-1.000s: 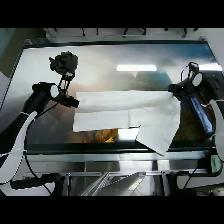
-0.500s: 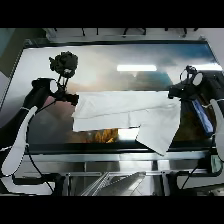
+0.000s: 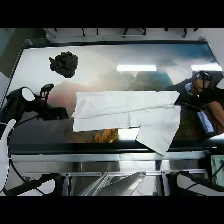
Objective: Fold the shirts.
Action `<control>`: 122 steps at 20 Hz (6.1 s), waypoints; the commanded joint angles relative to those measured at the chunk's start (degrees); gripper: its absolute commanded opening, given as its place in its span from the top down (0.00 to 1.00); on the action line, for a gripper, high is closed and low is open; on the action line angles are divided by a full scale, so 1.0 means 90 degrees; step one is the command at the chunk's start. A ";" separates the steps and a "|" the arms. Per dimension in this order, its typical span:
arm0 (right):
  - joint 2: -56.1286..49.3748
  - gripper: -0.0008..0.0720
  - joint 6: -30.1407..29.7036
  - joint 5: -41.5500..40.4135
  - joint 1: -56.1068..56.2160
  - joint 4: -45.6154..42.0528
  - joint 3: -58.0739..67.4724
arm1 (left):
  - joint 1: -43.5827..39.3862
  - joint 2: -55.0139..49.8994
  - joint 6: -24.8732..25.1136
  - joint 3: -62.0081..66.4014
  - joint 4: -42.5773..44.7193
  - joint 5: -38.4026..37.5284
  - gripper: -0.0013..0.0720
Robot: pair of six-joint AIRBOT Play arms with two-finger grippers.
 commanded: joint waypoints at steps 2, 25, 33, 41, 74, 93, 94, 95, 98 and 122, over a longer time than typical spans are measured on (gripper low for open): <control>0.0852 0.02 -0.0257 0.0049 -0.0155 0.0741 -0.0818 | 0.0262 0.0243 0.0274 -0.1209 -0.0505 0.0444 0.08; 0.1530 0.02 -0.0398 -0.0284 -0.1365 0.0015 -0.2679 | 0.0177 0.0918 0.1088 -0.1350 -0.1627 0.1154 0.96; 0.1018 0.03 -0.1365 -0.1664 -0.1537 0.2181 -0.4789 | 0.0308 0.1766 0.1081 -0.1350 -0.1637 0.1015 0.96; 0.1275 0.96 -0.1974 -0.1620 -0.0799 0.2841 -0.4483 | 0.0328 0.1846 0.1030 -0.1290 -0.1630 0.0624 0.96; 0.1418 0.96 -0.0653 -0.0087 -0.0556 0.0260 0.3235 | -0.1761 0.0736 -0.0146 0.4058 0.2773 -0.0102 0.96; -0.1630 0.96 -0.0304 -0.2212 0.0988 0.0338 0.1644 | -0.0889 -0.2686 0.0005 0.4767 0.2081 0.0002 0.96; -0.1630 0.96 -0.0277 -0.1758 0.0998 0.0338 0.1644 | -0.0889 -0.2662 -0.0019 0.4704 0.2084 -0.0075 0.96; -0.1630 0.96 -0.0211 -0.1309 0.1022 0.0291 0.1642 | -0.0889 -0.2601 -0.0041 0.4546 0.2084 -0.0126 0.96; -0.1622 0.96 0.0049 -0.0340 0.1127 0.0126 0.1630 | -0.0894 -0.2331 -0.0041 0.3781 0.2086 -0.0148 0.96; -0.0243 0.02 0.0323 0.0682 0.1214 -0.0109 0.0112 | -0.0755 -0.1741 -0.0168 0.2390 0.1190 -0.0959 0.01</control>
